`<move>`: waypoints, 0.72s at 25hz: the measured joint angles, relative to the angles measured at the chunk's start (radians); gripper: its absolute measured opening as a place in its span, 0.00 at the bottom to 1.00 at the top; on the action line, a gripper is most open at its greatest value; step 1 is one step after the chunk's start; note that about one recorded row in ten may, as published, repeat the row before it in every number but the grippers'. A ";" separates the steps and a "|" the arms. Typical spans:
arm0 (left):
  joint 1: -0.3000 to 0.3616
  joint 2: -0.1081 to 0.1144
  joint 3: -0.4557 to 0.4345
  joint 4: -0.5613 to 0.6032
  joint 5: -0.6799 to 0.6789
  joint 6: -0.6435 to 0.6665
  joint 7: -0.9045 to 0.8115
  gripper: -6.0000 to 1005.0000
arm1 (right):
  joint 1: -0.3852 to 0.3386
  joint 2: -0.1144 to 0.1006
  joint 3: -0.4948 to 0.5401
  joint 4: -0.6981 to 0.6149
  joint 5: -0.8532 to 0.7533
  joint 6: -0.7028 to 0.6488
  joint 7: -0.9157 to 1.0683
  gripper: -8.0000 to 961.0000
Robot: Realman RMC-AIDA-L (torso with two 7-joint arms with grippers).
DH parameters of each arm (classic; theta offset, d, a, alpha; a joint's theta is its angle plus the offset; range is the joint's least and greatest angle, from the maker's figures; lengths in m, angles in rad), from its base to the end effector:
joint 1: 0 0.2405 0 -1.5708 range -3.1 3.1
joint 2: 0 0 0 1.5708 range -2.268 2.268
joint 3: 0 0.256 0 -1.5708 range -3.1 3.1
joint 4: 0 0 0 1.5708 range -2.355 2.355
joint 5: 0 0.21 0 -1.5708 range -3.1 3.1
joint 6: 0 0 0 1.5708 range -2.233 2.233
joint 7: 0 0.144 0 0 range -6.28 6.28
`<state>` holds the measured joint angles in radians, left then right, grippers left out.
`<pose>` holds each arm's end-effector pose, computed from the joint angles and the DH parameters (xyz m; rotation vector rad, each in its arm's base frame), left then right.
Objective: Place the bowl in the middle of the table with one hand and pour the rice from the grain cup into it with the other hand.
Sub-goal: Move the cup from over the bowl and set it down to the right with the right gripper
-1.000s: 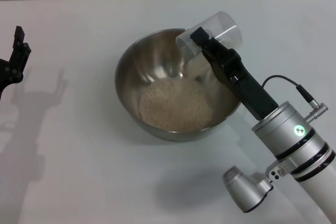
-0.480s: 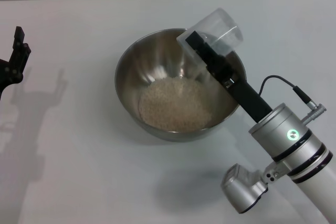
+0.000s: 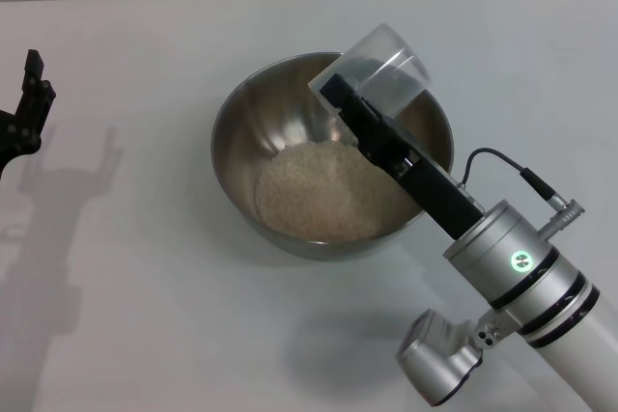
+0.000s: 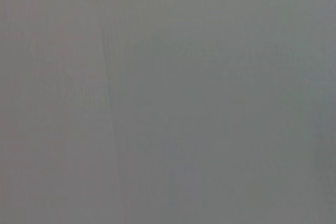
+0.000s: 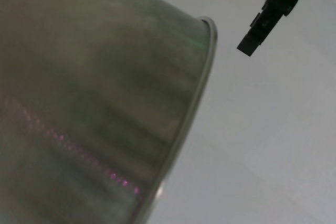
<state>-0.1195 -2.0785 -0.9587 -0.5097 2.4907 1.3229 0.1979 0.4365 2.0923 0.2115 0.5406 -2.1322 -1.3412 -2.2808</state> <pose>-0.3073 0.2644 -0.0100 -1.4845 -0.2666 -0.6921 0.1965 0.2635 -0.1102 -1.0535 -1.5608 -0.3816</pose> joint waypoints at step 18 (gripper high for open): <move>0.005 0.000 0.000 -0.008 -0.007 0.002 0.000 0.79 | -0.005 0.000 0.019 0.006 0.009 0.006 0.078 0.02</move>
<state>-0.1145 -2.0785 -0.9587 -0.5179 2.4836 1.3252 0.1979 0.4314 2.0924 0.2309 0.5464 -2.1228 -1.3350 -2.2032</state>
